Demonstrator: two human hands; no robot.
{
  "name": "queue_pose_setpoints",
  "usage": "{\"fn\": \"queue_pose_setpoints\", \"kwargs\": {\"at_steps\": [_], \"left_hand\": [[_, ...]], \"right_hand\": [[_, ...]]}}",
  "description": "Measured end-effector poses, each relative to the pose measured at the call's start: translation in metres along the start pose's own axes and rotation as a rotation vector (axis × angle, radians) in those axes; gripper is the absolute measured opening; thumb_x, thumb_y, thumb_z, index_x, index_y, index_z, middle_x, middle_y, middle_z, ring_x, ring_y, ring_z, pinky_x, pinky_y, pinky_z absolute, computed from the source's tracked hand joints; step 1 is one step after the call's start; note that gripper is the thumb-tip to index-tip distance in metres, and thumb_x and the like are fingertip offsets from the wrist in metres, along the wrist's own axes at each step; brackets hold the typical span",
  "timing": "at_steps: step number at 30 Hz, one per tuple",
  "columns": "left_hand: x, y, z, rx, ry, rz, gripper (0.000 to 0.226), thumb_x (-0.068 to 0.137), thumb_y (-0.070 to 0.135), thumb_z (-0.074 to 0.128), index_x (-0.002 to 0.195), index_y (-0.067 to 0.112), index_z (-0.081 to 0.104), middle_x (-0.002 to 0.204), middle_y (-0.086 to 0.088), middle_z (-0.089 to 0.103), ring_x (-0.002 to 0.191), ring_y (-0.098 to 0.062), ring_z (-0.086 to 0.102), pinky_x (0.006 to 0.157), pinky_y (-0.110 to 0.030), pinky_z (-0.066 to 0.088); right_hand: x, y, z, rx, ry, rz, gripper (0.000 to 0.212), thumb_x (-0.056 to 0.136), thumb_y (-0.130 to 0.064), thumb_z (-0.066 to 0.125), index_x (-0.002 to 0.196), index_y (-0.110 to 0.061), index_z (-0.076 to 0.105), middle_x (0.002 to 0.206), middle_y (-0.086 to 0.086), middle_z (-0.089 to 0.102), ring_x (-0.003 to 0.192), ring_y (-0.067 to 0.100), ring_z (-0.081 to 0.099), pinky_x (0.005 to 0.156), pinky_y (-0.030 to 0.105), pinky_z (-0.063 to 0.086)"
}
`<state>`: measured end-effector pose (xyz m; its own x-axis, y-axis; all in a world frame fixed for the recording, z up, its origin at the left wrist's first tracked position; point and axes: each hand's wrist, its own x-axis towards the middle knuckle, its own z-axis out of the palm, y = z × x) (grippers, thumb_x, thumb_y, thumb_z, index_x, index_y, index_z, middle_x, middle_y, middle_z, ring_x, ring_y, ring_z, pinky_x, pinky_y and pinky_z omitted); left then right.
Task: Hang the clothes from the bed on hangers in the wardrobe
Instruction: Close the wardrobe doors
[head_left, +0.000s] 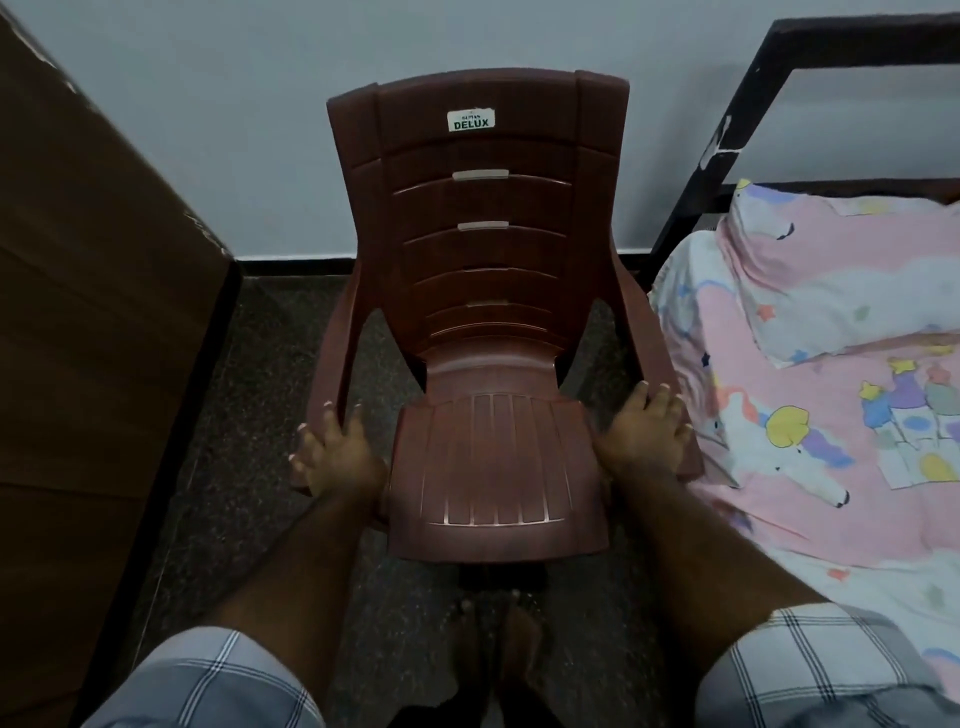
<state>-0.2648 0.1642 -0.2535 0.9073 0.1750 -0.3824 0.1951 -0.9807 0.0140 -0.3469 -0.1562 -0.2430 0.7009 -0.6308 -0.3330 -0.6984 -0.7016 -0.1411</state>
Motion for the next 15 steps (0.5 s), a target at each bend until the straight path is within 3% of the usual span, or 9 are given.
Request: {"fn": "queue_pose_setpoints", "kwargs": {"at_steps": [5,10,15], "left_hand": [[0.019,-0.003,0.008,-0.036,-0.008,-0.054,0.079,0.092,0.013,0.059,0.156,0.04,0.022,0.167,0.001,0.001,0.152,-0.041,0.003,0.12,-0.061,0.013],[0.028,-0.009,0.012,-0.007,0.023,-0.041,0.074,0.096,0.003,0.045,0.155,0.042,0.022,0.168,0.001,0.003,0.152,-0.041,0.004,0.12,-0.06,0.014],[0.042,-0.02,0.008,-0.022,0.035,-0.03,0.082,0.095,0.0,0.044,0.157,0.042,0.011,0.168,0.0,0.005,0.151,-0.04,0.012,0.118,-0.059,0.024]], "right_hand": [[0.03,0.01,0.001,0.02,-0.019,0.109,0.1,0.085,-0.05,0.066,0.156,-0.008,0.008,0.161,0.025,0.011,0.147,0.046,0.013,0.117,0.062,0.021],[0.044,0.012,0.01,0.057,-0.048,0.19,0.083,0.092,-0.024,0.058,0.157,-0.008,0.009,0.158,0.03,0.018,0.143,0.049,0.023,0.115,0.059,0.024],[0.057,0.014,0.014,0.094,0.024,0.206,0.069,0.094,-0.019,0.051,0.154,-0.01,0.017,0.151,0.027,0.032,0.133,0.049,0.037,0.109,0.059,0.032]]}}
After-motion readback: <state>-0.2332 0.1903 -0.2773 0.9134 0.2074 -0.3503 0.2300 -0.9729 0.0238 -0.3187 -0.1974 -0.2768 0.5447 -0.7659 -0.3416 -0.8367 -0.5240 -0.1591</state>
